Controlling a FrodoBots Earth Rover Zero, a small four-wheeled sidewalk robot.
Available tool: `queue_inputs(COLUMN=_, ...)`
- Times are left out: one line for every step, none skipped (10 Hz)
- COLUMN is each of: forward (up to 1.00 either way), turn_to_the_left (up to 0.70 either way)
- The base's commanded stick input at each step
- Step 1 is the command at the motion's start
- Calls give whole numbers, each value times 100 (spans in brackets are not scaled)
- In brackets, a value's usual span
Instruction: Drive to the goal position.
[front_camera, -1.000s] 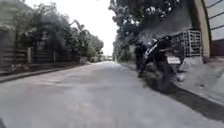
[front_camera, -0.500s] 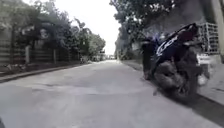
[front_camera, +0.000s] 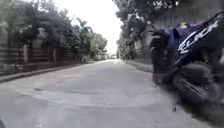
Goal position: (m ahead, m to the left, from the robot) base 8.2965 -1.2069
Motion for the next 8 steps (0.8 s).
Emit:
queue_inputs(forward=100, turn_to_the_left=0)
queue_inputs(forward=100, turn_to_the_left=0)
queue_inputs(forward=100, turn_to_the_left=0)
queue_inputs(forward=100, turn_to_the_left=0)
queue_inputs(forward=100, turn_to_the_left=0)
queue_inputs(forward=100, turn_to_the_left=0)
queue_inputs(forward=100, turn_to_the_left=0)
queue_inputs(forward=100, turn_to_the_left=0)
